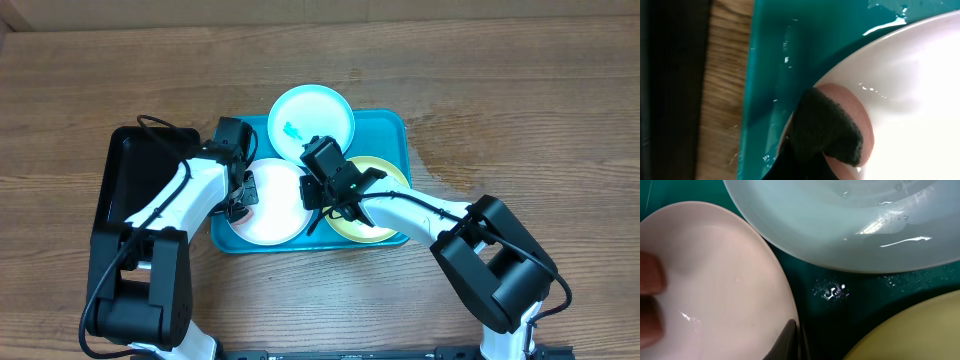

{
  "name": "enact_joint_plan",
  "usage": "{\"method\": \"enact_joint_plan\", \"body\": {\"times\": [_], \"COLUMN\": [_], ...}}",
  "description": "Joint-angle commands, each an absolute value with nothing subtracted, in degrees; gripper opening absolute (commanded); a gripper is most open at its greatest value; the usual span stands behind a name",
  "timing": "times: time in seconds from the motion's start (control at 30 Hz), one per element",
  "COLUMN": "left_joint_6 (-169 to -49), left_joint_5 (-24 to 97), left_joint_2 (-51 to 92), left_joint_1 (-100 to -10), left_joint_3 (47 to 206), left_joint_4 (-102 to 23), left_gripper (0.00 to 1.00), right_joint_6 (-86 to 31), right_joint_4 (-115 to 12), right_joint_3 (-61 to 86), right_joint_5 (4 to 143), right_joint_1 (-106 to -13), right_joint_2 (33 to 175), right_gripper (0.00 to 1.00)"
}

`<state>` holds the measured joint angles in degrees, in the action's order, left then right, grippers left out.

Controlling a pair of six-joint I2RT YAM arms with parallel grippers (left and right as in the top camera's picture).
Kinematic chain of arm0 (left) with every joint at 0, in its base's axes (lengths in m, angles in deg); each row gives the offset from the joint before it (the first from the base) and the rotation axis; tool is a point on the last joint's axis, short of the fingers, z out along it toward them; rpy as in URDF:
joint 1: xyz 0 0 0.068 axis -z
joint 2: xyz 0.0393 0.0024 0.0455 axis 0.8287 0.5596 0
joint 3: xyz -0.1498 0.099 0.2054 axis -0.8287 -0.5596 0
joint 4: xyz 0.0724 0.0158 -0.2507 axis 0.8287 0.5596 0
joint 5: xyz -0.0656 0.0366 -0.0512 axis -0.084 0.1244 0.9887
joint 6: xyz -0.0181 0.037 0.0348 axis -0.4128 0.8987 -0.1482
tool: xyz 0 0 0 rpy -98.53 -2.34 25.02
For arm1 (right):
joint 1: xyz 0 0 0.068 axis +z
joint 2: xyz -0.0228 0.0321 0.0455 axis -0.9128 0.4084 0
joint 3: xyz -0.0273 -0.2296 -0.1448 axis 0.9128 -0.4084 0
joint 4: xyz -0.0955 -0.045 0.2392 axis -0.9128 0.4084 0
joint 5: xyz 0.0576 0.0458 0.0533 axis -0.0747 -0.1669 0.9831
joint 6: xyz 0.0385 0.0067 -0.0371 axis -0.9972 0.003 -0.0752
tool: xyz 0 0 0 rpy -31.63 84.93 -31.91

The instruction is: Clean dirty plates on tray and stack at the side

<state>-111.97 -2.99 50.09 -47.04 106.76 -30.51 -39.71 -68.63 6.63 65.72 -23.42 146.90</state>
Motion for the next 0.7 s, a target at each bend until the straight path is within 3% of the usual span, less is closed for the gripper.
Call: {"method": "enact_joint_plan", "body": {"times": [0.0,0.37,0.67], "left_joint_6": [-115.45,-119.14,-120.06], "left_joint_5": [-10.60,-12.96,0.35], "left_joint_2": [49.65,35.51,31.64], "left_joint_1": [-47.70,-51.19,-65.49], "left_joint_3": [111.44,120.88,120.75], "left_joint_4": [-27.59,-21.53,-16.85], "left_gripper": [0.04,0.04,0.04], "right_joint_6": [-40.34,-31.53,-15.82], "right_joint_4": [-68.30,-65.11,-52.96], "right_joint_3": [6.91,11.57,24.25], "right_joint_5": [61.32,59.90,33.63], "right_joint_1": [-24.14,-19.77,-13.36], "right_joint_2": [145.56,141.45,140.21], "right_gripper": [0.04,0.04,0.04]}}
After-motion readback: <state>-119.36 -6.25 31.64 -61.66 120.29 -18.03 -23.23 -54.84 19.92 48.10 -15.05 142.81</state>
